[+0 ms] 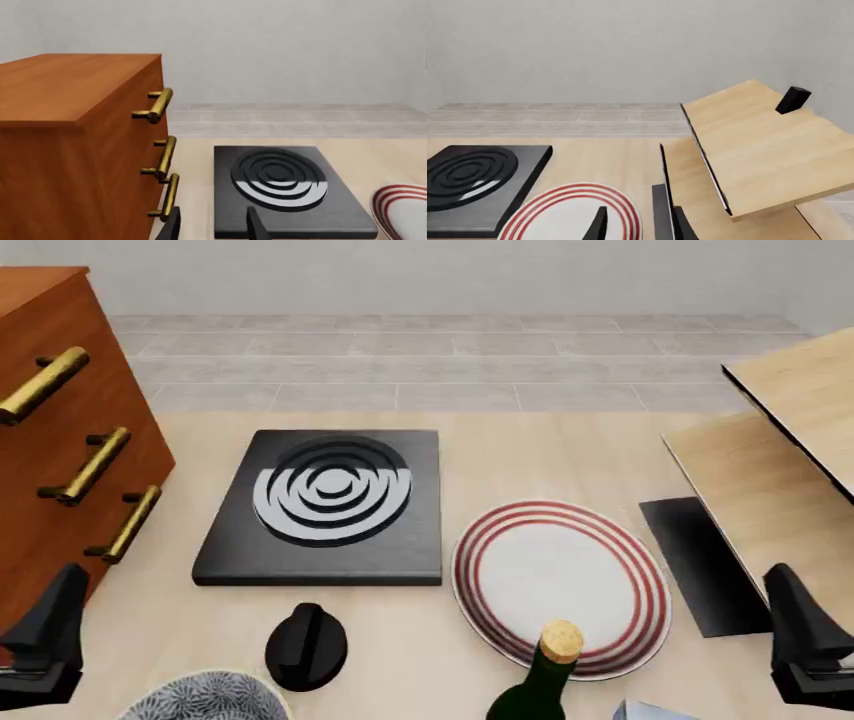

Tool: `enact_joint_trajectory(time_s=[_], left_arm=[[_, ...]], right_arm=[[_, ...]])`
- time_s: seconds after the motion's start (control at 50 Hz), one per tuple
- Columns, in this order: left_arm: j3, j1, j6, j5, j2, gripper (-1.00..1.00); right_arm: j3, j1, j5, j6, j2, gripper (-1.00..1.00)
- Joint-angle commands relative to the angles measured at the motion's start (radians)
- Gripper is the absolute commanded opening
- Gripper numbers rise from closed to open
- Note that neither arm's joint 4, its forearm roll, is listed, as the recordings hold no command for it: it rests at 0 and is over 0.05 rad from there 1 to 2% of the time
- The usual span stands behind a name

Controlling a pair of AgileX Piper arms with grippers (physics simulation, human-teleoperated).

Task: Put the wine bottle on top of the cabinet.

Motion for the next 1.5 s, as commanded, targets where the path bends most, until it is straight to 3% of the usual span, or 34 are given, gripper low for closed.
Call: enact_joint_trajectory(time_s=[0.02,0.38,0.56,0.62,0.86,0.9,1.08,1.1,1.28,1.5], left_arm=[[-0.009,0.002,-0.019,-0.006,0.0,1.0],[-0.061,-0.046,-0.004,0.025,-0.001,1.0],[-0.174,-0.226,-0.063,0.123,-0.001,1.0],[-0.226,-0.326,-0.062,0.165,-0.001,1.0],[-0.368,-0.425,-0.166,0.267,-0.001,1.0],[-0.405,-0.474,-0.179,0.308,-0.001,1.0],[-0.461,-0.552,-0.178,0.381,-0.001,1.0],[-0.489,-0.633,-0.193,0.434,-0.001,1.0],[-0.525,-0.691,-0.204,0.455,-0.001,1.0],[-0.527,-0.691,-0.204,0.459,-0.001,1.0]], right_arm=[[-0.005,0.0,0.002,0.0,0.004,1.0],[-0.006,0.0,0.002,0.001,0.005,1.0],[-0.004,-0.001,-0.007,0.003,0.012,1.0],[-0.003,-0.001,-0.014,0.004,0.019,1.0],[-0.005,-0.001,-0.011,0.005,0.017,1.0],[-0.009,-0.001,0.002,0.004,0.009,1.0],[-0.007,-0.001,-0.003,0.006,0.011,1.0],[-0.006,-0.001,-0.005,0.005,0.013,1.0],[-0.008,0.0,-0.006,0.005,0.015,1.0],[-0.008,0.0,-0.006,0.005,0.016,1.0]])
